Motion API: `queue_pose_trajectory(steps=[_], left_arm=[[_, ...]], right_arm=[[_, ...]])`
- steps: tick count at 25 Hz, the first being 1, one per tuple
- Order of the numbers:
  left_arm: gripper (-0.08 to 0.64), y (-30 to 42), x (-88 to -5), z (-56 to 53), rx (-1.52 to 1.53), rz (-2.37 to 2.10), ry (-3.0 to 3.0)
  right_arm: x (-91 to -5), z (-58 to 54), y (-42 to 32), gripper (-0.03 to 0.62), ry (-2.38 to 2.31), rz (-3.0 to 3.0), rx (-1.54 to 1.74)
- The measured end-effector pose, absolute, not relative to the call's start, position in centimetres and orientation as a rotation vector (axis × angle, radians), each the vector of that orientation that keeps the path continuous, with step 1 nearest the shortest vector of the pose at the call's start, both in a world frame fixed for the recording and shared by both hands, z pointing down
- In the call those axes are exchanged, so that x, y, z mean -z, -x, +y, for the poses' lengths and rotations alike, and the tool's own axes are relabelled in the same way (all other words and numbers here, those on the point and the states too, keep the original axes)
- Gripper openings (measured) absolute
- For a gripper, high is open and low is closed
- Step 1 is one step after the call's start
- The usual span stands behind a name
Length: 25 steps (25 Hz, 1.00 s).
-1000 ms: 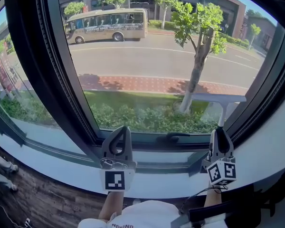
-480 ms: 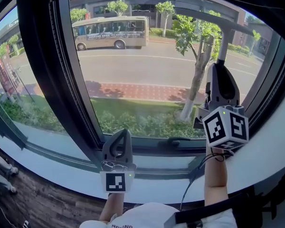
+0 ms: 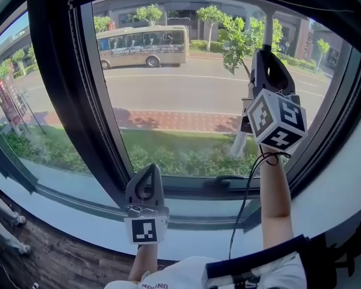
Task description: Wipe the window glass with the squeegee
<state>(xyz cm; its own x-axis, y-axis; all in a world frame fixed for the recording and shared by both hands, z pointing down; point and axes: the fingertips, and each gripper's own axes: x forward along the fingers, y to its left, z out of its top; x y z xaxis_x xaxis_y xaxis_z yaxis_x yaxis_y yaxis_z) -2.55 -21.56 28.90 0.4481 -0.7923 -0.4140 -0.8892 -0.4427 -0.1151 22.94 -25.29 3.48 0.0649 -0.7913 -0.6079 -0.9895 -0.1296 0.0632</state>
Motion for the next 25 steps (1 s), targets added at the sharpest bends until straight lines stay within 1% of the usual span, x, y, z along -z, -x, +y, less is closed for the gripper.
queue_pose_trajectory(steps=[6,19,25], left_arm=[[-0.005,2.6,-28.8,-21.6,-0.433,1.431,2.389],[-0.005,2.6,-28.2,-21.9,-0.450,1.423,2.399],[-0.005,2.7,-27.8,-22.2,-0.457,1.421,2.397]], right_arm=[[-3.1,-26.3,-23.0,0.097,2.042,1.752,-0.765],[-4.4,-27.5,-23.0,0.097,2.068,1.719,-0.719],[-4.6,-27.7,-22.5,0.097,2.096,1.713,-0.758]])
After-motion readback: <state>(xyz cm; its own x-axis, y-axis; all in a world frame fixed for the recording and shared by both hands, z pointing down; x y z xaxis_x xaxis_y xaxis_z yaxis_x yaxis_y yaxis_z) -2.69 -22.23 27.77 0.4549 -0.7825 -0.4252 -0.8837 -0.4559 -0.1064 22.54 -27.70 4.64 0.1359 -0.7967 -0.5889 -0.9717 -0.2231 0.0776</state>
